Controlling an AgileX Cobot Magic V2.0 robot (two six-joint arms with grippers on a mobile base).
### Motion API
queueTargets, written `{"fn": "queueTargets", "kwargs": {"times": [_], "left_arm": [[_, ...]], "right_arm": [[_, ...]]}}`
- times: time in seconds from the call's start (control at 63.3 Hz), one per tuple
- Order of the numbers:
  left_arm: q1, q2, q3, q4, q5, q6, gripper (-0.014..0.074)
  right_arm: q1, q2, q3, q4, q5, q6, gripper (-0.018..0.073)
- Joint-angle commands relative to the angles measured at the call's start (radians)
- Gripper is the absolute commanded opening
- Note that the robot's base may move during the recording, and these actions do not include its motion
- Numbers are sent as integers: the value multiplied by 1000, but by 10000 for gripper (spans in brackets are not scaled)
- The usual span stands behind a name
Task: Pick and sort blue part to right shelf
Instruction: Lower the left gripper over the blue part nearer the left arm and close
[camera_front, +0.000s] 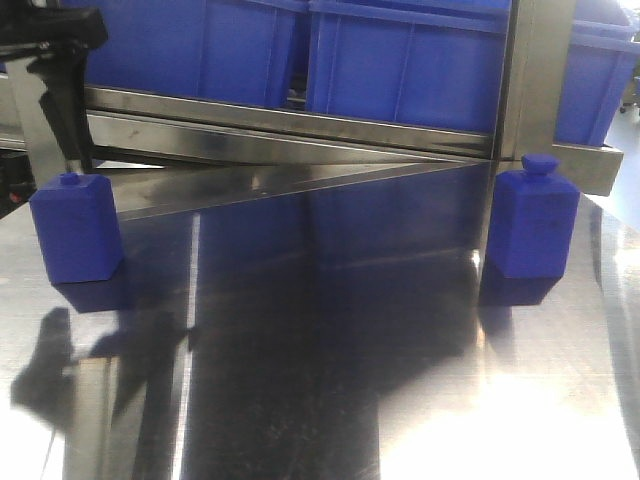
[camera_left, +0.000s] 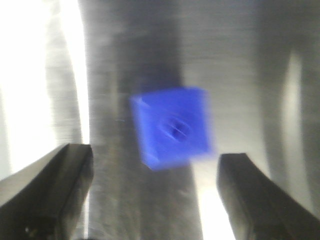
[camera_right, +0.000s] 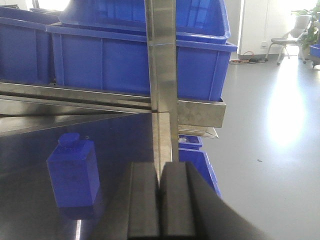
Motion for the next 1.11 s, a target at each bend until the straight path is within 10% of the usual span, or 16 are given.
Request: {"fn": "queueTargets", "kwargs": {"times": [0.0,0.885,1.091], "left_arm": [[-7,6,-71,0,3,-34,568],[-9,170,-93,-48,11,-44,561],[-9,170,-93,-48,21,-44,419]], "right_arm": [[-6,-17,-23,-4,-90,-10,35],[-6,-17,-23,-4,-90,-10,35],[-6,-17,-23,-4,-90,-10,35]]}}
